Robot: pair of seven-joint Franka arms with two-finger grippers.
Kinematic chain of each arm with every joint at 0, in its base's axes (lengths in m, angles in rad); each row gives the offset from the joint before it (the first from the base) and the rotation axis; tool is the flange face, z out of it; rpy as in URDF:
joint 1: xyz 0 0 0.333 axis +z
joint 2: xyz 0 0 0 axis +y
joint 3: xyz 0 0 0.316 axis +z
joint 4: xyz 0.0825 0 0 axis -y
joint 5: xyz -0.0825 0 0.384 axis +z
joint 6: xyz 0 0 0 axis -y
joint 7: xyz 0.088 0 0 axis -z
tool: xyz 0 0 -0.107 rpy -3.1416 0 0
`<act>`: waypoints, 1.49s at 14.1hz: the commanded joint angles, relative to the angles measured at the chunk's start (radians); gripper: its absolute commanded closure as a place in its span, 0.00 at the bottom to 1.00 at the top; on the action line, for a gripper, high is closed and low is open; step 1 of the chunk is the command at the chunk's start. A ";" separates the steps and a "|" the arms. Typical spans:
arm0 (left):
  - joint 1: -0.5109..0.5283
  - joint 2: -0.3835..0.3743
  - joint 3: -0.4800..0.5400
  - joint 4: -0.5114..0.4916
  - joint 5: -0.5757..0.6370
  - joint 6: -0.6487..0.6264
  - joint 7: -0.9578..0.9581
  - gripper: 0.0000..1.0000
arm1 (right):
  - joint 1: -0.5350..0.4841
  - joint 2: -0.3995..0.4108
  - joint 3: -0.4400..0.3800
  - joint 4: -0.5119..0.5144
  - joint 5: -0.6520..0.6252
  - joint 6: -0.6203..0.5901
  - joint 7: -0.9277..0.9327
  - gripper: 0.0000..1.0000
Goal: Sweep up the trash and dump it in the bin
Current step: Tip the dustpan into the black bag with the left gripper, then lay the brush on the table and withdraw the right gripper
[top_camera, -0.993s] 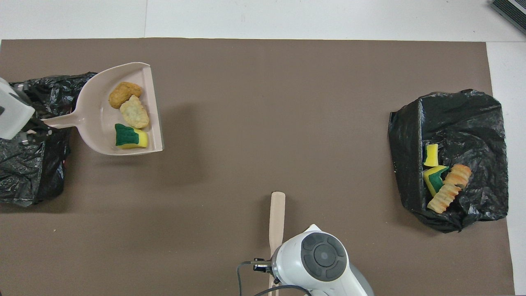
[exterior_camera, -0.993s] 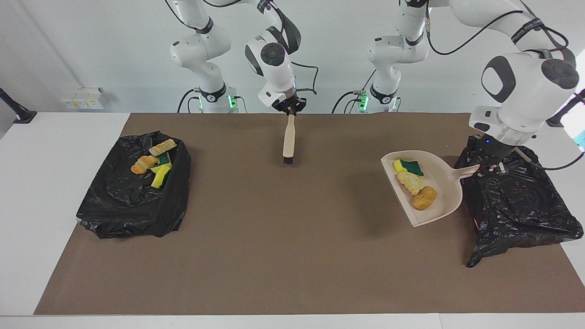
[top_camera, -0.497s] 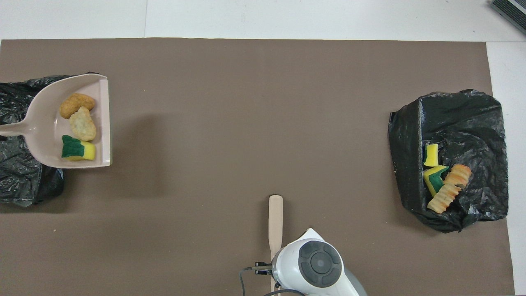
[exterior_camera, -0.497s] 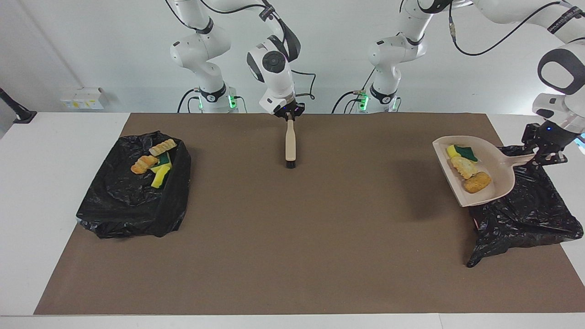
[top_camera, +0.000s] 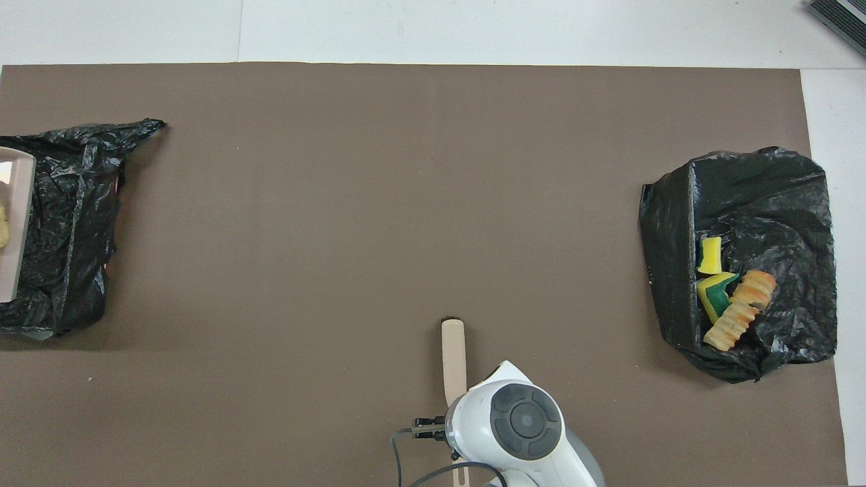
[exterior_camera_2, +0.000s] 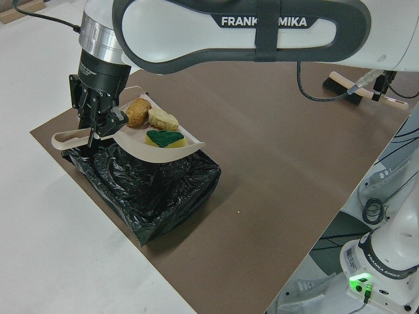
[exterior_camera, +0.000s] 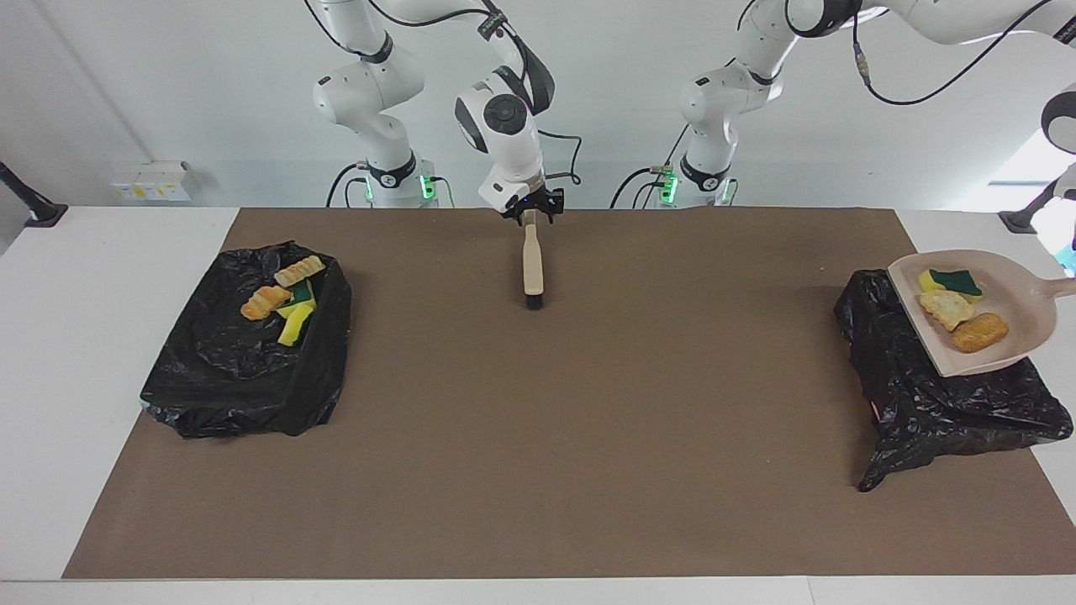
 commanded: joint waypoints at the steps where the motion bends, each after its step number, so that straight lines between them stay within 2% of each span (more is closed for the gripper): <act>1: -0.006 -0.025 -0.008 -0.102 0.162 0.098 -0.147 1.00 | -0.098 0.010 -0.003 0.082 -0.079 -0.036 -0.020 0.00; 4: -0.061 -0.070 -0.008 -0.181 0.408 0.108 -0.286 1.00 | -0.200 0.019 -0.002 0.174 -0.192 -0.057 -0.023 0.00; 8: -0.116 -0.136 -0.008 -0.271 0.677 0.092 -0.416 1.00 | -0.292 0.030 0.000 0.234 -0.361 -0.056 -0.064 0.00; 11: -0.124 -0.153 -0.008 -0.274 0.791 0.051 -0.478 1.00 | -0.383 0.028 -0.002 0.276 -0.363 -0.088 -0.176 0.00; 15: -0.136 -0.176 -0.010 -0.274 0.897 -0.026 -0.508 1.00 | -0.504 0.030 -0.002 0.426 -0.366 -0.264 -0.300 0.00; 20: -0.273 -0.190 -0.010 -0.283 0.928 -0.223 -0.692 1.00 | -0.586 0.019 -0.006 0.529 -0.362 -0.335 -0.313 0.00; 21: -0.288 -0.193 -0.010 -0.290 0.970 -0.245 -0.702 1.00 | -0.605 0.015 -0.006 0.559 -0.348 -0.374 -0.311 0.00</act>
